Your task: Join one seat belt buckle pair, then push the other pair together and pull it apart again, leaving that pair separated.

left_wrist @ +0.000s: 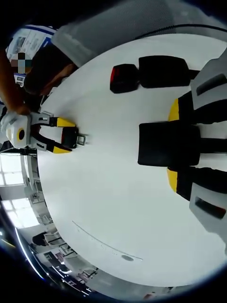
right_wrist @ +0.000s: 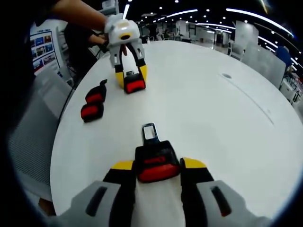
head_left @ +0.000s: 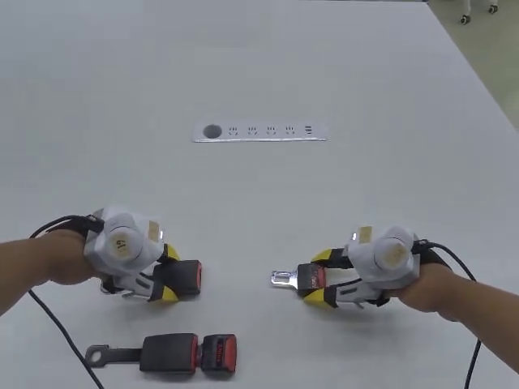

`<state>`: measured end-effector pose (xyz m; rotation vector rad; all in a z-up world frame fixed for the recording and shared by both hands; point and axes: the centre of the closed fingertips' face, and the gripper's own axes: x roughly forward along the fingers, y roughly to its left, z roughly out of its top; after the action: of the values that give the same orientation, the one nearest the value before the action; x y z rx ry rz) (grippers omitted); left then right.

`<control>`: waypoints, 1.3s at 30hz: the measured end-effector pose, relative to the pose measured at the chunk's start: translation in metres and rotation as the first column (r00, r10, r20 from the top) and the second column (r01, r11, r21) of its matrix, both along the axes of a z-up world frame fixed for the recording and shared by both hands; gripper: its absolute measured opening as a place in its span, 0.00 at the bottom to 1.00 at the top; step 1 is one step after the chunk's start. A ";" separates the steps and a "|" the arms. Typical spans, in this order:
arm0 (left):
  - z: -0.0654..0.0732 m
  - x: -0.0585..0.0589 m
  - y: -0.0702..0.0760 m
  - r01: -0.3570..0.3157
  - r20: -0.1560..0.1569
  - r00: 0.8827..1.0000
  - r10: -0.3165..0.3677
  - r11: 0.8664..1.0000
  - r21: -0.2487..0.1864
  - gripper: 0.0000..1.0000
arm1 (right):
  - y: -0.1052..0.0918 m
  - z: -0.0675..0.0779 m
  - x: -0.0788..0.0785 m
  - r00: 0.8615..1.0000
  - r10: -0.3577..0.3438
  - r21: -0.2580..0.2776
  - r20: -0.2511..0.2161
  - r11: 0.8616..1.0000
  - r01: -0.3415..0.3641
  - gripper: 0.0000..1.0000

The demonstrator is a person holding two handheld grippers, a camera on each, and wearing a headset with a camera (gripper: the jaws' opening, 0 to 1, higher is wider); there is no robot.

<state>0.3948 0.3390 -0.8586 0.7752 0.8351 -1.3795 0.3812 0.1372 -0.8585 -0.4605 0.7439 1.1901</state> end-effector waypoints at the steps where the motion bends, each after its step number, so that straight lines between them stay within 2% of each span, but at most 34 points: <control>1: 0.000 0.000 0.000 -0.001 0.000 1.000 0.001 1.000 0.001 0.35 | -0.002 0.000 0.000 1.000 -0.002 -0.001 0.001 1.000 0.002 0.37; 10: 0.000 -0.001 0.000 -0.014 0.004 1.000 0.014 1.000 0.005 0.35 | -0.017 0.001 -0.003 1.000 -0.029 0.002 -0.010 1.000 0.029 0.38; 12: 0.000 0.000 0.001 -0.049 -0.002 0.999 0.049 0.999 -0.006 0.35 | -0.017 0.000 -0.003 1.000 -0.030 0.000 -0.010 1.000 0.030 0.38; 16: 0.000 -0.001 0.001 -0.068 0.007 0.998 0.067 0.998 0.007 0.35 | -0.016 0.001 -0.002 1.000 -0.019 -0.013 -0.007 1.000 0.019 0.38; 18: 0.001 -0.001 0.000 -0.067 0.030 0.997 0.066 0.998 0.017 0.36 | -0.016 0.000 -0.002 1.000 -0.012 -0.026 -0.013 1.000 0.012 0.38; 19: 0.001 -0.004 0.000 -0.062 0.028 0.998 0.062 0.998 0.015 0.39 | -0.016 0.001 -0.002 1.000 -0.011 -0.031 -0.015 0.999 0.010 0.38; 21: 0.004 -0.009 -0.004 -0.090 -0.001 0.996 0.090 0.996 -0.010 0.52 | -0.018 0.000 -0.002 1.000 -0.017 -0.044 -0.008 0.999 0.017 0.38; 22: 0.008 -0.008 -0.005 -0.124 -0.001 0.992 0.124 0.992 -0.026 0.57 | -0.019 0.002 -0.002 1.000 -0.023 -0.035 -0.005 0.999 0.023 0.39; 23: 0.011 -0.005 -0.006 -0.156 0.005 0.988 0.157 0.987 -0.045 0.61 | -0.016 0.008 0.000 0.998 -0.064 0.009 -0.006 0.998 0.064 0.40; 24: 0.015 -0.001 -0.005 -0.210 0.003 0.978 0.210 0.976 -0.065 0.63 | -0.017 0.012 0.002 0.995 -0.096 0.027 -0.005 0.995 0.096 0.41; 25: 0.017 0.000 -0.005 -0.224 0.000 0.974 0.225 0.972 -0.070 0.65 | -0.018 0.017 0.008 0.991 -0.130 0.044 0.013 0.991 0.129 0.45; 26: 0.021 0.002 -0.005 -0.256 -0.007 0.967 0.256 0.963 -0.090 0.67 | -0.019 0.021 0.010 0.989 -0.149 0.061 0.024 0.987 0.147 0.50; 27: 0.024 0.003 -0.005 -0.272 -0.008 0.962 0.273 0.957 -0.102 0.69 | -0.019 0.023 0.011 0.985 -0.169 0.076 0.018 0.983 0.168 0.55; 28: 0.029 0.006 -0.002 -0.303 -0.002 0.952 0.305 0.946 -0.114 0.71 | -0.020 0.026 0.010 0.981 -0.194 0.089 -0.001 0.977 0.194 0.63; 31: 0.042 0.011 0.003 -0.388 -0.002 0.920 0.392 0.909 -0.150 0.78 | -0.025 0.031 0.015 0.972 -0.231 0.069 0.051 0.971 0.227 0.75; 32: 0.045 0.013 0.007 -0.426 -0.009 0.902 0.431 0.890 -0.161 0.81 | -0.027 0.033 0.016 0.967 -0.244 0.071 0.066 0.968 0.240 0.76; 33: 0.048 0.013 0.009 -0.449 -0.015 0.891 0.454 0.877 -0.170 0.82 | -0.027 0.038 0.017 0.957 -0.278 0.081 0.079 0.959 0.272 0.78; 34: 0.051 0.012 0.011 -0.471 -0.018 0.880 0.475 0.864 -0.177 0.85 | -0.029 0.042 0.019 0.940 -0.331 0.093 0.081 0.942 0.323 0.79; 35: 0.055 0.012 0.015 -0.492 -0.010 0.866 0.500 0.850 -0.189 0.87 | -0.030 0.044 0.020 0.929 -0.361 0.106 0.084 0.930 0.352 0.80; 36: 0.059 0.012 0.017 -0.506 0.001 0.856 0.517 0.839 -0.202 0.88 | -0.031 0.048 0.020 0.912 -0.401 0.128 0.091 0.913 0.389 0.82; 37: 0.062 0.012 0.020 -0.521 0.005 0.845 0.535 0.826 -0.215 0.89 | -0.031 0.049 0.021 0.905 -0.416 0.131 0.094 0.906 0.403 0.83; 38: 0.067 0.010 0.023 -0.551 -0.001 0.825 0.565 0.803 -0.229 0.89 | -0.034 0.053 0.021 0.883 -0.457 0.140 0.105 0.886 0.442 0.84; 39: 0.070 0.005 0.027 -0.570 -0.011 0.811 0.584 0.787 -0.237 0.90 | -0.034 0.055 0.019 0.871 -0.479 0.146 0.107 0.874 0.463 0.85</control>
<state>0.4002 0.3655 -0.7883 0.3292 0.7615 -0.8677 0.4006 0.1037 -0.8039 -0.2400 0.6147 0.7256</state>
